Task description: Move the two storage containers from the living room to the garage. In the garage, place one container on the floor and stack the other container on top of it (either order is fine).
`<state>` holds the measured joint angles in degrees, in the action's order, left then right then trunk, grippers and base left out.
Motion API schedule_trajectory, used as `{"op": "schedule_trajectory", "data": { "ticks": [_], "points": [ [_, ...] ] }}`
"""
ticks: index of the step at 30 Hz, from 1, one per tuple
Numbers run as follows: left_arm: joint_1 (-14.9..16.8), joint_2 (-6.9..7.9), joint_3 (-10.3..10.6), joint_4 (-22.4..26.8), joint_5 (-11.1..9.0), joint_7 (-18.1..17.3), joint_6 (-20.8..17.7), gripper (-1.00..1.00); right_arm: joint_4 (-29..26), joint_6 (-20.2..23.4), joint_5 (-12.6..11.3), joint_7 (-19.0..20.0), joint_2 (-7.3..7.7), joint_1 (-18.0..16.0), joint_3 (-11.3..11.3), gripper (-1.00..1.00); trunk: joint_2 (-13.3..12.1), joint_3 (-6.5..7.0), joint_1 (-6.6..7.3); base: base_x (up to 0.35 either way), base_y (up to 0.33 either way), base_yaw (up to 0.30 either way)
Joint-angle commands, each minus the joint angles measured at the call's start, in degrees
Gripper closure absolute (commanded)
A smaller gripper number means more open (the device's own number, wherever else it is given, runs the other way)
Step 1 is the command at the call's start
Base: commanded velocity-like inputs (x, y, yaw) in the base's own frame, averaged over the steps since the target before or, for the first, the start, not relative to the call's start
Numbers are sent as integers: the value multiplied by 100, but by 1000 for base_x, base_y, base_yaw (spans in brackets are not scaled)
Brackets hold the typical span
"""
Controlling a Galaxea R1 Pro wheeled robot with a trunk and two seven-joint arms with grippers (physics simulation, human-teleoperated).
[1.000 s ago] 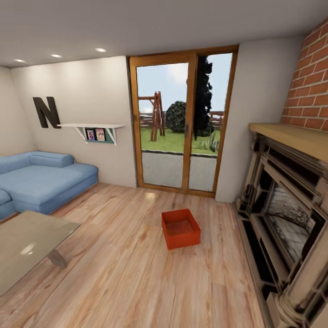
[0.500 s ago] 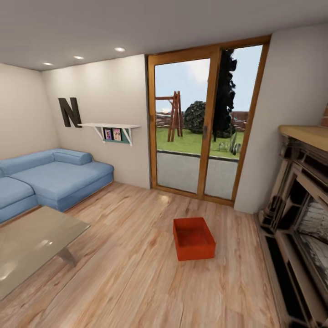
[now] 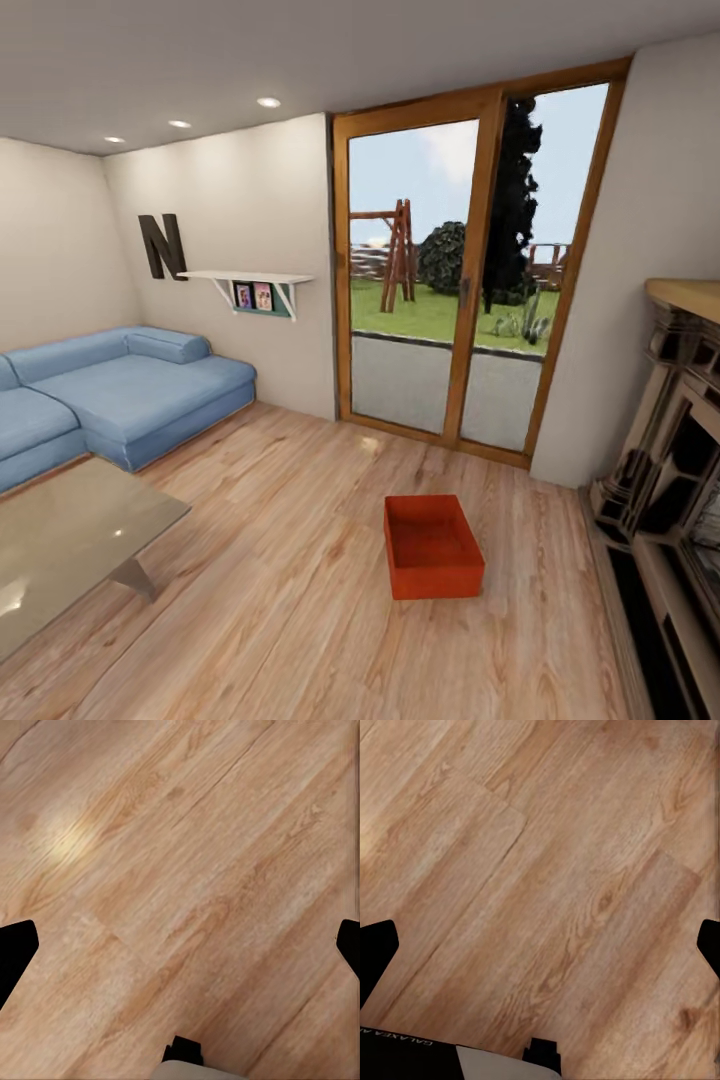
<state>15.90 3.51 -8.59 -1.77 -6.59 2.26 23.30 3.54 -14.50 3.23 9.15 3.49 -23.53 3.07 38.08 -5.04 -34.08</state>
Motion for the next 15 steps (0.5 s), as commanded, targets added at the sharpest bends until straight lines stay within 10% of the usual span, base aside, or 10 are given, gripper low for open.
{"op": "schedule_trajectory", "data": {
  "ticks": [1,15],
  "points": [
    [10,-4,-11,-21,-27,-7,34,-100,24,-43,27,-1,0,-11,27,-100,8,-10,-5,318,-173,1],
    [10,0,-11,-17,-27,-7,34,-100,24,-44,19,-1,2,-11,27,-100,8,-10,-5,315,-181,0]
  ]
}}
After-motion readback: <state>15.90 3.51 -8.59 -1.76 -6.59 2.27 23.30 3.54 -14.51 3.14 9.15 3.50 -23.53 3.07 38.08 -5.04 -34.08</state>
